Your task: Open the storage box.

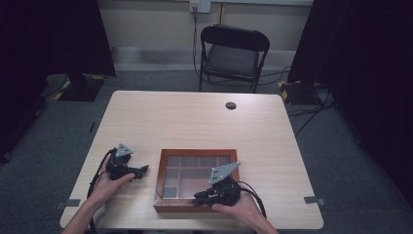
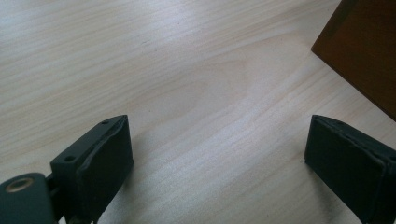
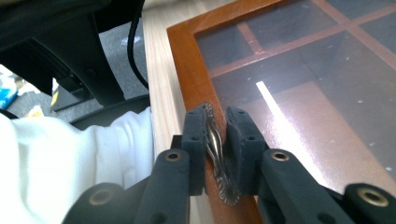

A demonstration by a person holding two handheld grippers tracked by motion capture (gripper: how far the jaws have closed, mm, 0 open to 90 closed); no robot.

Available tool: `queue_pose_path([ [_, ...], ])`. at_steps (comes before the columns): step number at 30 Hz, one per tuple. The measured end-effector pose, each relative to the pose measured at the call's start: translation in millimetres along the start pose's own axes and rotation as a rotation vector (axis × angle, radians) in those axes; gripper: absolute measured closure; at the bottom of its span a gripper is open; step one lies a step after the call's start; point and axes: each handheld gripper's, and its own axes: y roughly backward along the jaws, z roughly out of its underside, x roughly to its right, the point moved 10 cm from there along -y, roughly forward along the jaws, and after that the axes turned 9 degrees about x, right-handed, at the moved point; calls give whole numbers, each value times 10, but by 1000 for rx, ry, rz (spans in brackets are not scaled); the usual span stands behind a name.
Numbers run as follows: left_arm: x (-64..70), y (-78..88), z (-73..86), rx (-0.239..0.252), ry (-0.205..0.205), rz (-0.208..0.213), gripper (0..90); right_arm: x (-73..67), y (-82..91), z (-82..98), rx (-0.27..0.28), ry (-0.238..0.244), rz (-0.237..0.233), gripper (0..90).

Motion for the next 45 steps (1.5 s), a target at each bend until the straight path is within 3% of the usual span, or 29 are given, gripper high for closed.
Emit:
queue_pose_path([
  [7, 1, 0, 0, 0, 1, 2, 67, -17, -22, -4, 0, 35, -3, 821],
  [24, 19, 34, 15, -13, -6, 15, 82, -16, -21, -31, -9, 23, -23, 834],
  [30, 53, 74, 17, -7, -15, 22, 155, -27, 10, -108, 16, 21, -38, 836],
  [35, 118, 85, 14, -12, -37, 52, 171, -26, 32, -182, 31, 16, -44, 836],
  [39, 182, 122, -37, 12, -53, 67, 179, -17, 48, -211, 34, 12, -49, 836],
  [45, 309, 197, -130, 57, -36, 110, 184, -13, 89, -294, 36, 7, -55, 836],
])
